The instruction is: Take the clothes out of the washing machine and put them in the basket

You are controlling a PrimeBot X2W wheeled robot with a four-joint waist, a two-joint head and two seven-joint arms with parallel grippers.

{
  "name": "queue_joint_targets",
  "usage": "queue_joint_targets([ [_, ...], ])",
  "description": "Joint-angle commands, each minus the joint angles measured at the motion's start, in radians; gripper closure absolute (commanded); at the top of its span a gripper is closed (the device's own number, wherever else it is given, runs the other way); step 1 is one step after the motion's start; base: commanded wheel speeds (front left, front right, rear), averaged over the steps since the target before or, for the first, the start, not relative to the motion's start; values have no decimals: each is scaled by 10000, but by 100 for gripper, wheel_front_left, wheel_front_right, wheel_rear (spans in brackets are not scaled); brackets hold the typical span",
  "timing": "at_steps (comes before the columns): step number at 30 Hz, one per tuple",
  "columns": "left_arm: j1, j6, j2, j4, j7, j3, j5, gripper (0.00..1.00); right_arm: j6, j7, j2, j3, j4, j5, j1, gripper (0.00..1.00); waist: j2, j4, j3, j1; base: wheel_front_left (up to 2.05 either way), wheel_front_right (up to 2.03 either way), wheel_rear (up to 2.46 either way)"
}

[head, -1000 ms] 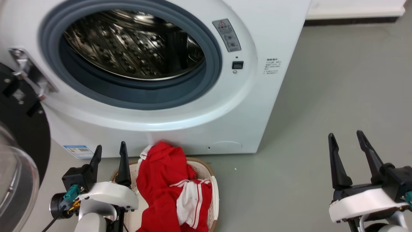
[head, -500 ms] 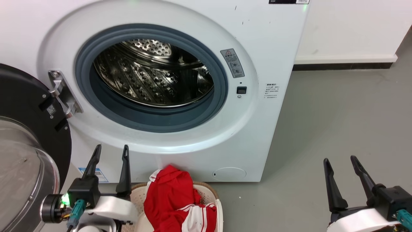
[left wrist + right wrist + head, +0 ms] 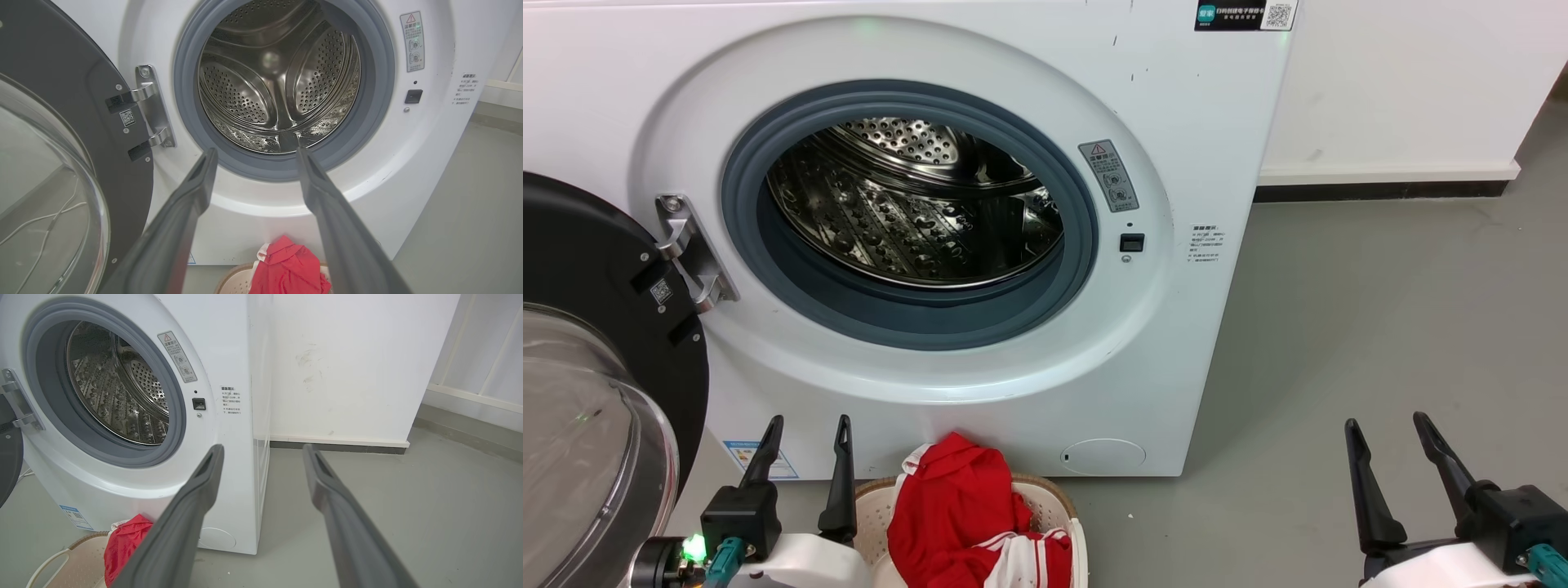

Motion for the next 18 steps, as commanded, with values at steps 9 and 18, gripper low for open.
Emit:
queue_joint_targets([
  [9, 59, 78, 117, -150, 141, -55, -118, 0, -3, -38, -3, 48, -3, 7, 84, 0, 0, -28, 24, 1, 0, 0, 0],
  [18, -1, 85, 187, -117, 226, -101, -135, 100, 0, -65, 0, 65, 89, 37, -4, 100, 0, -44, 34, 1, 0, 0, 0],
])
